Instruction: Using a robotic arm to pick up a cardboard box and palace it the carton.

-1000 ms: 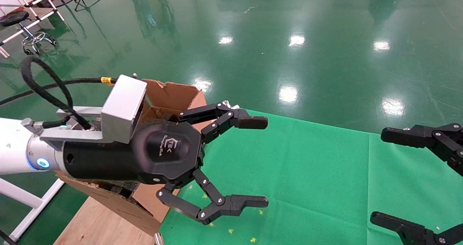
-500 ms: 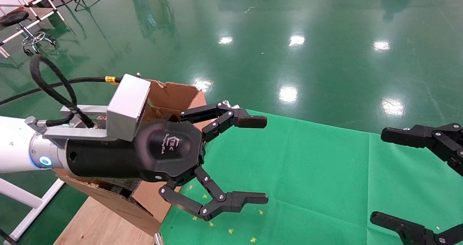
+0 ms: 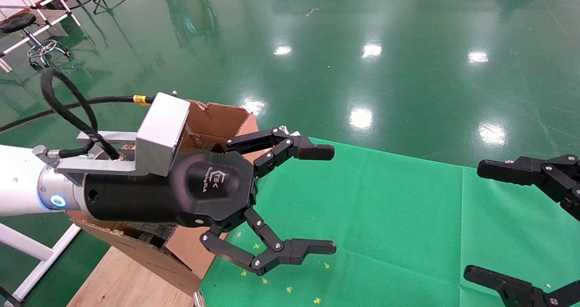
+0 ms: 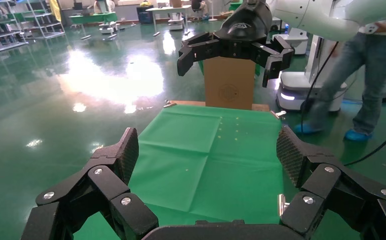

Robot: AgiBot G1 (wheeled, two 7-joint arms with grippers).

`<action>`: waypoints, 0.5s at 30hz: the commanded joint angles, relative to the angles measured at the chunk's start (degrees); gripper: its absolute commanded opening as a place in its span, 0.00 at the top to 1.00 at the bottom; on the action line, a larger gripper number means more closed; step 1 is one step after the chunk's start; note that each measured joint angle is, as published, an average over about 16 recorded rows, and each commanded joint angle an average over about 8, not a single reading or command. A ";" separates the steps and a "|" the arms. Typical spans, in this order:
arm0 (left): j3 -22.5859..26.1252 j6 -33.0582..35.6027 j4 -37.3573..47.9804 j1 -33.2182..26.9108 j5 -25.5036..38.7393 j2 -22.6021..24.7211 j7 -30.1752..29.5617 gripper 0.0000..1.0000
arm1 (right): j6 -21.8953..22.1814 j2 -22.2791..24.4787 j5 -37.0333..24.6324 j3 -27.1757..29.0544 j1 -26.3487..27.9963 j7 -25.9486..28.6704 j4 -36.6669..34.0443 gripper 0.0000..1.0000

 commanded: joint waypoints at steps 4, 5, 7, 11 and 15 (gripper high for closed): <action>0.03 -0.01 0.02 -0.03 0.04 0.00 -0.02 0.00 | 0.00 0.00 0.00 0.00 0.00 0.00 0.00 0.00; 0.03 -0.01 0.03 -0.03 0.04 0.00 -0.02 0.00 | 0.00 0.00 0.00 0.00 0.00 0.00 0.00 0.00; 0.04 -0.01 0.04 -0.04 0.05 0.00 -0.03 0.00 | 0.00 0.00 0.00 0.00 0.00 0.00 0.00 0.00; 0.06 -0.02 0.05 -0.05 0.07 0.00 -0.04 0.00 | 0.00 0.00 0.00 0.00 0.00 0.00 0.00 0.00; 0.08 -0.02 0.07 -0.07 0.08 0.00 -0.04 0.00 | 0.00 0.00 0.00 0.00 0.00 0.00 0.00 0.00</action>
